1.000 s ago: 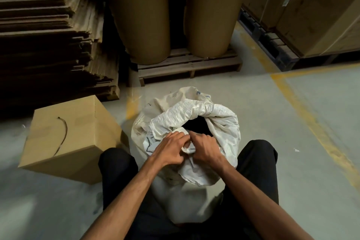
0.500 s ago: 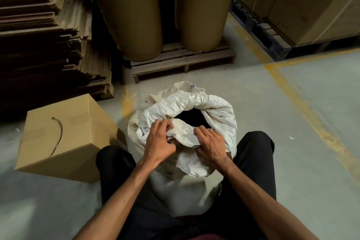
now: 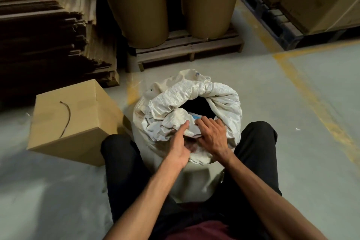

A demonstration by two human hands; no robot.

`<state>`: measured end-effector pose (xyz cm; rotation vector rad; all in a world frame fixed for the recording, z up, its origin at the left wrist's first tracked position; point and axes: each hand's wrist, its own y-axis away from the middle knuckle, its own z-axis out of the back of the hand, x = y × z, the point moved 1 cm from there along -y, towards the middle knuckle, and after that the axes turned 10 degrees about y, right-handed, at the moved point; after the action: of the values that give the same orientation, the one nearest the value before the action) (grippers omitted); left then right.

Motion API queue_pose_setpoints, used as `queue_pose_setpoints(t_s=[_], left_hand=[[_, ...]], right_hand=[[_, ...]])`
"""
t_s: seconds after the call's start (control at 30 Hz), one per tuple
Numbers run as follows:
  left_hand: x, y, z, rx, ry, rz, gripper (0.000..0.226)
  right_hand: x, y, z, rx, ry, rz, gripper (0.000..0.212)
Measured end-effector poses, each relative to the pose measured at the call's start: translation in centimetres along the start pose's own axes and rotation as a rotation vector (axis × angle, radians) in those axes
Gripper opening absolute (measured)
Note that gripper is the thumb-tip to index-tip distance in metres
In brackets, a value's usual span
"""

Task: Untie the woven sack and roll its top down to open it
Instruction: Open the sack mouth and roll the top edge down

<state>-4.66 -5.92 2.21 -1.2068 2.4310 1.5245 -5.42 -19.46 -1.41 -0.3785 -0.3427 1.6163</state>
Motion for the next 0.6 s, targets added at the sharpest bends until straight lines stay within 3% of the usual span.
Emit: queue_pose_setpoints(t_s=[0.1,0.17,0.23,0.3,0.37,0.43,0.5,0.6], left_hand=[[0.1,-0.7,-1.6,0.001,0.168,0.034,0.026],[0.4,-1.2,-1.8,0.016,0.239,0.053,0.029],[0.7,-1.7,-1.7,0.054,0.3,0.068,0.038],[0.9,-1.7,-1.3,0.063,0.311,0.053,0.035],[1.0,-1.5,-1.2,0.067,0.297,0.068,0.027],[1.1,-1.6,-0.8,0.104,0.274,0.083,0.028],[0.8,-1.2,-0.5,0.126,0.237,0.067,0.028],[-0.2,0.3,0.7,0.143,0.072,0.02,0.029]], right_hand=[[0.3,-0.4,1.6,0.067,-0.146,-0.061,0.039],[0.6,-0.4,3.3,0.108,-0.336,-0.257,0.052],[1.8,0.6,4.6,0.059,-0.635,-0.608,0.061],[3.1,1.7,5.1,0.046,-1.027,-1.119,0.067],[4.1,1.2,5.3,0.274,-1.464,-1.531,0.074],[3.9,0.1,5.2,0.394,-1.679,-1.617,0.056],[3.5,-0.7,4.8,0.324,-1.683,-1.686,0.038],[3.2,-1.2,4.5,0.224,-1.674,-1.789,0.036]])
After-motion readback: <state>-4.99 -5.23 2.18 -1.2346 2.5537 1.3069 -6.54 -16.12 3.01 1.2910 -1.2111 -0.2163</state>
